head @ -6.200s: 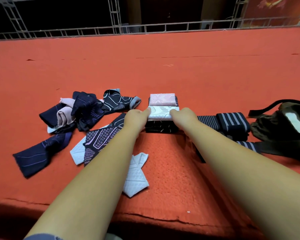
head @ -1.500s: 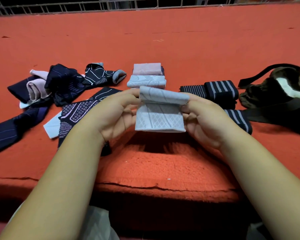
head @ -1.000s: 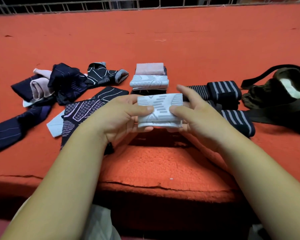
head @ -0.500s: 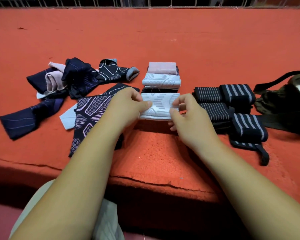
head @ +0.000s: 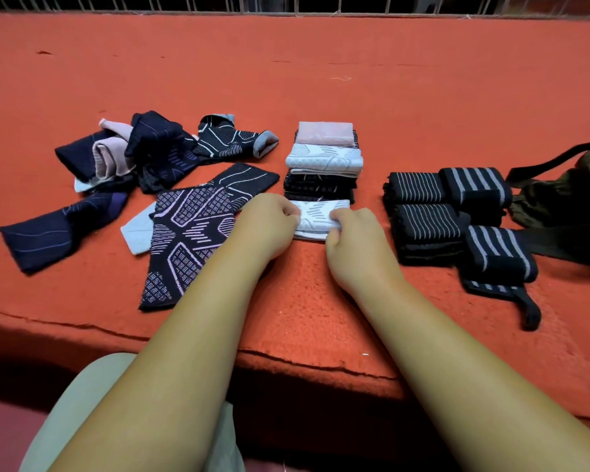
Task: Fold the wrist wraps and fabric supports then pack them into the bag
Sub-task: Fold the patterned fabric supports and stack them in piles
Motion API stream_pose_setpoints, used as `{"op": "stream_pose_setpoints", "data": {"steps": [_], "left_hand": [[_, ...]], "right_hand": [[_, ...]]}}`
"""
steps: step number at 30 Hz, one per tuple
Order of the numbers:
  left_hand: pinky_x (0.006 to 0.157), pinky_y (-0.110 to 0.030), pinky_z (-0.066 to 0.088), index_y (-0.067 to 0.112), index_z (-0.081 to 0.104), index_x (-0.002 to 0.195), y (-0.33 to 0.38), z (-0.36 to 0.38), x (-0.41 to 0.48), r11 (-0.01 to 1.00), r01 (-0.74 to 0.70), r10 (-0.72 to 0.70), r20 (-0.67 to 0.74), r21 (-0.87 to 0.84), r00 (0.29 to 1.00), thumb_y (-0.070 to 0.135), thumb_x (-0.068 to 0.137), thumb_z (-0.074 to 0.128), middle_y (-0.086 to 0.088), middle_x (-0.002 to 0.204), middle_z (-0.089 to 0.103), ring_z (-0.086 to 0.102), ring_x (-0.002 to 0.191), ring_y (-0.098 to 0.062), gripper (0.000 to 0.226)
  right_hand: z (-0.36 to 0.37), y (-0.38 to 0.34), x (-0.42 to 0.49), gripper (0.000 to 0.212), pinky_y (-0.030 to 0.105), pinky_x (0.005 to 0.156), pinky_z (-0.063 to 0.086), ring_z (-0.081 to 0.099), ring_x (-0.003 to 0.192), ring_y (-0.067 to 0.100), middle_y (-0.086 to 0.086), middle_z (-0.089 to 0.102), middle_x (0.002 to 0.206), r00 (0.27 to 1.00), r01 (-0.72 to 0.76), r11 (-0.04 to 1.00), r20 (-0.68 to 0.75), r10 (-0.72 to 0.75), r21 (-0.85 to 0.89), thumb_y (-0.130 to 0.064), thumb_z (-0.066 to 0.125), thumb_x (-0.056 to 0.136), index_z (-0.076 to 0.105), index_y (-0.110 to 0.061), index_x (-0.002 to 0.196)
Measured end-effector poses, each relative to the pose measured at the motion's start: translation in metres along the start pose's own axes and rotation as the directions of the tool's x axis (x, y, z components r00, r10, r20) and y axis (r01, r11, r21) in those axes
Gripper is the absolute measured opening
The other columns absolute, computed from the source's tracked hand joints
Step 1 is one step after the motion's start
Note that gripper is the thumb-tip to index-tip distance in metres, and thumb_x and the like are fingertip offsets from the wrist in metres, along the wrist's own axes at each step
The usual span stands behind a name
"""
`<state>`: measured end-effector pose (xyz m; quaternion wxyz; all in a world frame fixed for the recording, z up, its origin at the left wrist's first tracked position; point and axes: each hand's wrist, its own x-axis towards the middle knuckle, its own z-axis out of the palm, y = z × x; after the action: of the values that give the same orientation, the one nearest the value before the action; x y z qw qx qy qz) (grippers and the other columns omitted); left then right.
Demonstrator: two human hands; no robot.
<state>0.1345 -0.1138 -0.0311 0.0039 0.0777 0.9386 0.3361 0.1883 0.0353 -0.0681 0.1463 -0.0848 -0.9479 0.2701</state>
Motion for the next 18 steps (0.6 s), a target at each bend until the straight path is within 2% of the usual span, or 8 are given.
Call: {"op": "stream_pose_setpoints", "data": {"steps": [3, 6, 9, 14, 16, 18], "left_hand": [[0.094, -0.04, 0.056, 0.012, 0.082, 0.101, 0.002, 0.002, -0.001, 1.0, -0.001, 0.001, -0.018, 0.014, 1.0, 0.014, 0.096, 0.067, -0.008, 0.11, 0.079, 0.071, 0.106, -0.028, 0.016], [0.102, -0.028, 0.049, 0.021, 0.081, 0.12, 0.0, 0.001, -0.003, 1.0, 0.006, -0.006, -0.011, 0.009, 1.0, 0.017, 0.099, 0.069, -0.001, 0.128, 0.075, 0.067, 0.121, -0.021, 0.025], [0.106, -0.028, 0.045, 0.023, 0.075, 0.132, -0.003, -0.002, -0.009, 1.0, -0.026, 0.026, 0.02, 0.017, 0.999, 0.021, 0.099, 0.07, 0.001, 0.137, 0.071, 0.064, 0.127, -0.019, 0.034], [0.1, -0.034, 0.053, 0.025, 0.073, 0.132, -0.001, -0.02, -0.031, 0.997, -0.083, 0.083, -0.042, -0.002, 0.996, 0.029, 0.095, 0.073, 0.002, 0.121, 0.075, 0.069, 0.113, -0.02, 0.037], [0.095, -0.03, 0.05, 0.027, 0.075, 0.127, -0.003, -0.031, -0.043, 0.994, -0.106, 0.106, -0.072, 0.003, 0.992, 0.026, 0.093, 0.074, 0.006, 0.116, 0.074, 0.068, 0.108, -0.015, 0.033], [0.093, -0.027, 0.045, 0.028, 0.074, 0.125, -0.012, -0.044, -0.054, 0.992, -0.122, 0.125, -0.076, 0.042, 0.989, 0.022, 0.094, 0.073, 0.009, 0.12, 0.073, 0.066, 0.108, -0.012, 0.031]], "right_hand": [[0.004, 0.006, 0.0, 0.037, 0.042, 0.106, 0.046, 0.056, 0.118, 0.04, 0.016, 0.057, 0.123, 0.999, 0.018, 0.999, -0.034, -0.019, -0.033, -0.015, 0.051, 0.103, 0.07, -0.013, 0.134], [0.006, 0.011, 0.0, 0.034, 0.041, 0.104, 0.045, 0.054, 0.116, 0.04, 0.015, 0.058, 0.123, 0.998, 0.03, 0.998, -0.052, -0.033, -0.056, -0.017, 0.054, 0.104, 0.072, -0.016, 0.132], [0.006, 0.011, -0.003, 0.033, 0.041, 0.103, 0.042, 0.051, 0.114, 0.041, 0.015, 0.058, 0.124, 0.997, 0.037, 0.997, -0.058, -0.041, -0.075, -0.021, 0.055, 0.104, 0.073, -0.016, 0.131], [0.001, 0.005, -0.013, 0.039, 0.043, 0.108, 0.042, 0.047, 0.119, 0.038, 0.014, 0.054, 0.132, 0.998, 0.039, 0.992, -0.043, -0.044, -0.122, -0.024, 0.053, 0.102, 0.069, -0.014, 0.136], [-0.003, 0.001, -0.017, 0.039, 0.045, 0.109, 0.043, 0.046, 0.121, 0.037, 0.013, 0.051, 0.136, 0.998, 0.044, 0.99, -0.032, -0.049, -0.132, -0.024, 0.053, 0.101, 0.066, -0.014, 0.136], [-0.007, -0.004, -0.021, 0.037, 0.047, 0.108, 0.044, 0.046, 0.122, 0.038, 0.014, 0.048, 0.139, 0.997, 0.053, 0.987, -0.045, -0.061, -0.153, -0.024, 0.055, 0.099, 0.065, -0.012, 0.132]]}}
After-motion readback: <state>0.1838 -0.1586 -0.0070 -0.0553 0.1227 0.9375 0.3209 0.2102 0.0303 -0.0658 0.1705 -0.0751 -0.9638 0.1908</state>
